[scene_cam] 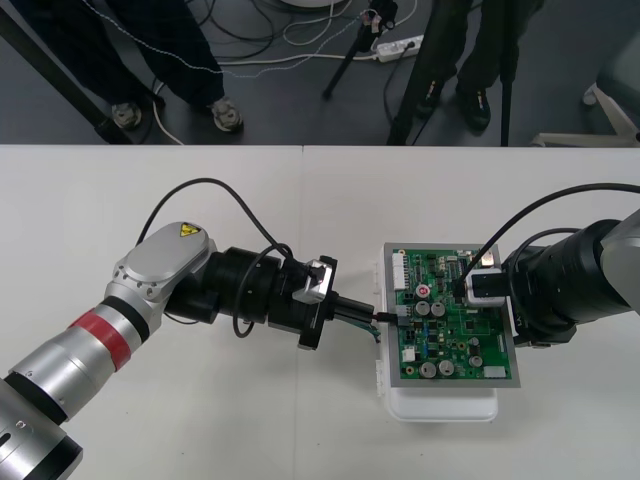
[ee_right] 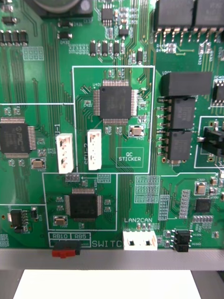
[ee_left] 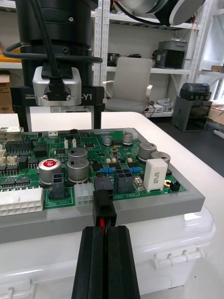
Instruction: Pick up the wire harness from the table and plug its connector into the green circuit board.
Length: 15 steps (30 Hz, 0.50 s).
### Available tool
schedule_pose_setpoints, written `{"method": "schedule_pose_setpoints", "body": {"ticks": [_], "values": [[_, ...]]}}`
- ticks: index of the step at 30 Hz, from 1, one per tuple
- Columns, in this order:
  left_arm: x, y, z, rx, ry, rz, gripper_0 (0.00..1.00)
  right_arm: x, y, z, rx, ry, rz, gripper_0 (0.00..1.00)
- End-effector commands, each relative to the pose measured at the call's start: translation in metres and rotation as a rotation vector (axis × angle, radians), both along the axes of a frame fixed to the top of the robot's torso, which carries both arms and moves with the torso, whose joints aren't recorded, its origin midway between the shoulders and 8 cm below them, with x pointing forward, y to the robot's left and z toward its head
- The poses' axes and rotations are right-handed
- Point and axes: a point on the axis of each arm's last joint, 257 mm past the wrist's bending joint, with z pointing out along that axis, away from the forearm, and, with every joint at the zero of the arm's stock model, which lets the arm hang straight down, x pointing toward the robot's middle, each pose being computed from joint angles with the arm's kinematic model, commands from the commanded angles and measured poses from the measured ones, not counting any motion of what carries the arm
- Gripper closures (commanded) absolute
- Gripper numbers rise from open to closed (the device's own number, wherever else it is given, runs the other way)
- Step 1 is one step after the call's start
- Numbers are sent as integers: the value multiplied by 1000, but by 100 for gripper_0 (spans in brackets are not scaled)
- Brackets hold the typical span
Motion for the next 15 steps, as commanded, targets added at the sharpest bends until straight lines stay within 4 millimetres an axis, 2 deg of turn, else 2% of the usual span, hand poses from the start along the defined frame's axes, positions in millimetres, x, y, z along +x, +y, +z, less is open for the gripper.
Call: {"method": "schedule_pose_setpoints", "body": {"ticks": [1,15], "values": [[1,-23,14,0,-5,-21,100,3,23,6,26,-19,41,0],[-3,-23,11,4,-4,-29,100,2,24,6,29,-15,48,0]]}}
